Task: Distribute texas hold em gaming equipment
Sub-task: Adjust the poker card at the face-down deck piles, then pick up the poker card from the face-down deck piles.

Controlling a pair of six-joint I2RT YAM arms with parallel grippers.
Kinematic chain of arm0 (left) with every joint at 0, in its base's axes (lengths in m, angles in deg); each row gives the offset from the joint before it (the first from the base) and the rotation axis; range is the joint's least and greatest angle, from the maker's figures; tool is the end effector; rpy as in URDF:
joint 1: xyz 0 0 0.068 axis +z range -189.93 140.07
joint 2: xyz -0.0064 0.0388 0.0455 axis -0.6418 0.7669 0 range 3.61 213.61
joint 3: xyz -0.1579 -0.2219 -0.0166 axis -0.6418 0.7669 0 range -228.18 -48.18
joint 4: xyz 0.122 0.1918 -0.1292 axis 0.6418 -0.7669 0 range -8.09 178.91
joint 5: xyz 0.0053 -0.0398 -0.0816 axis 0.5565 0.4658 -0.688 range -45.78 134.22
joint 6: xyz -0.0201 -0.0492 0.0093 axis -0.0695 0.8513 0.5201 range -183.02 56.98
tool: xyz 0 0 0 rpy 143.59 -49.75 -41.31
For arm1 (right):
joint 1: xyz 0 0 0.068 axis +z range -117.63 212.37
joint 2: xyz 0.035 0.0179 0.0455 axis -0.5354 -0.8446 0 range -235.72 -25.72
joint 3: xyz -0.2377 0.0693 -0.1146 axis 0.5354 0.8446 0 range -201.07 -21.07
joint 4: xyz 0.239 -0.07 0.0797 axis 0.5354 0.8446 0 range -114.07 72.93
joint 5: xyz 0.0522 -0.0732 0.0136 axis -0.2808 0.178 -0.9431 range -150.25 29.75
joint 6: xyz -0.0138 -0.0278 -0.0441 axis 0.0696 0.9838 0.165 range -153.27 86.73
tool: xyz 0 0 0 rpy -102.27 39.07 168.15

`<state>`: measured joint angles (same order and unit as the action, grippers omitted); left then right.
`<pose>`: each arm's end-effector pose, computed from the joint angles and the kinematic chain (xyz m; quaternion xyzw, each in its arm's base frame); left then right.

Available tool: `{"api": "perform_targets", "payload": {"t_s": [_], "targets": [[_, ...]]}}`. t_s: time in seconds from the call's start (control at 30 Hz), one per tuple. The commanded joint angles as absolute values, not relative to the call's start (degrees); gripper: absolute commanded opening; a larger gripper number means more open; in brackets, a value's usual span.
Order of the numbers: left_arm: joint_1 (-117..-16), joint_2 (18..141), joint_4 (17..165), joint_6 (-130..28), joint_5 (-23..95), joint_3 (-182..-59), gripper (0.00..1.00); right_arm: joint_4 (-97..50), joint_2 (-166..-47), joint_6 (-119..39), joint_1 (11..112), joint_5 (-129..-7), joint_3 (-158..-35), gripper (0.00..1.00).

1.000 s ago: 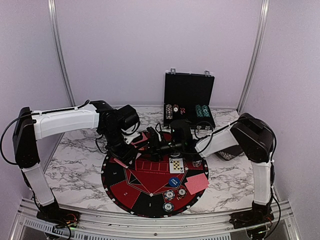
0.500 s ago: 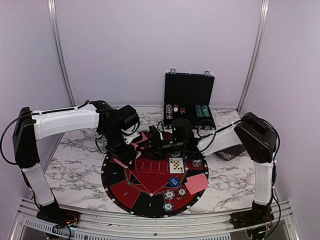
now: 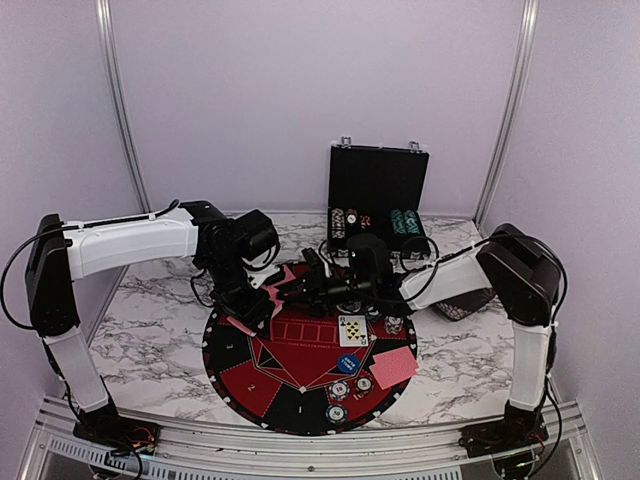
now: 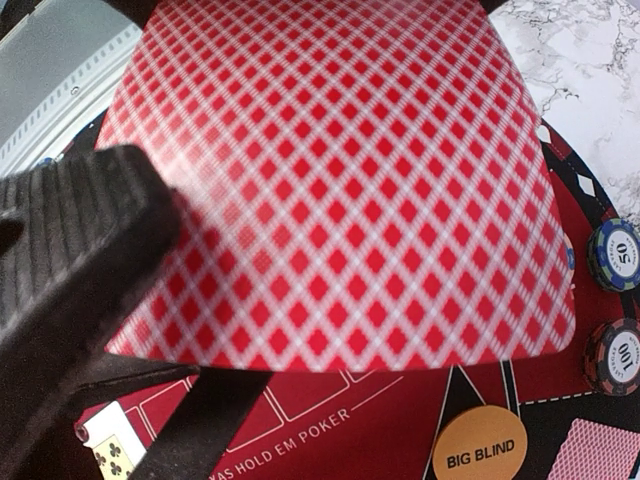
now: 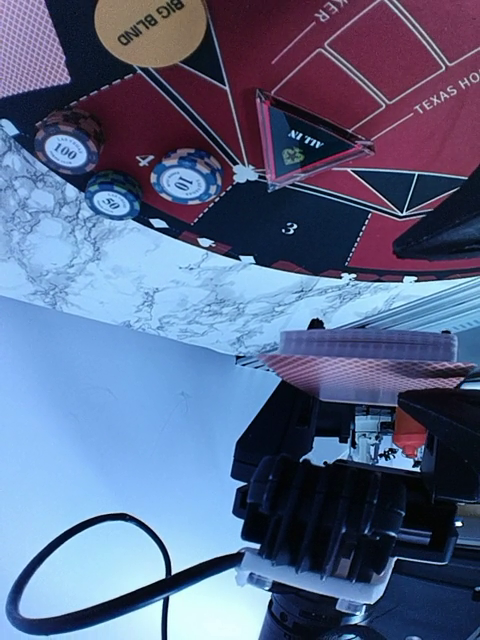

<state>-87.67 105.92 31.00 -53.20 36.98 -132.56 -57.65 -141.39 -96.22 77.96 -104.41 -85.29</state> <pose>0.2352 -0.2656 0.2471 0.3292 0.9341 -0.1142 0.0776 0.2822 0.3237 0.1667 -0.1057 0.7739 0.6203 0.0719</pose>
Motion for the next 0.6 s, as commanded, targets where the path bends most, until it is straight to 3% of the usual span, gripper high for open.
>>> {"api": "perform_targets", "payload": {"t_s": [0.0,0.57], "targets": [[-87.9,105.4,30.3,-53.8,37.0,-133.5,0.49,-58.4,-138.7,-96.1,77.5,-103.6,-85.1,0.4],[-87.9,105.5,30.3,-53.8,37.1,-133.5,0.49,-60.5,-138.3,-97.8,77.3,-103.1,-84.6,0.25]]}}
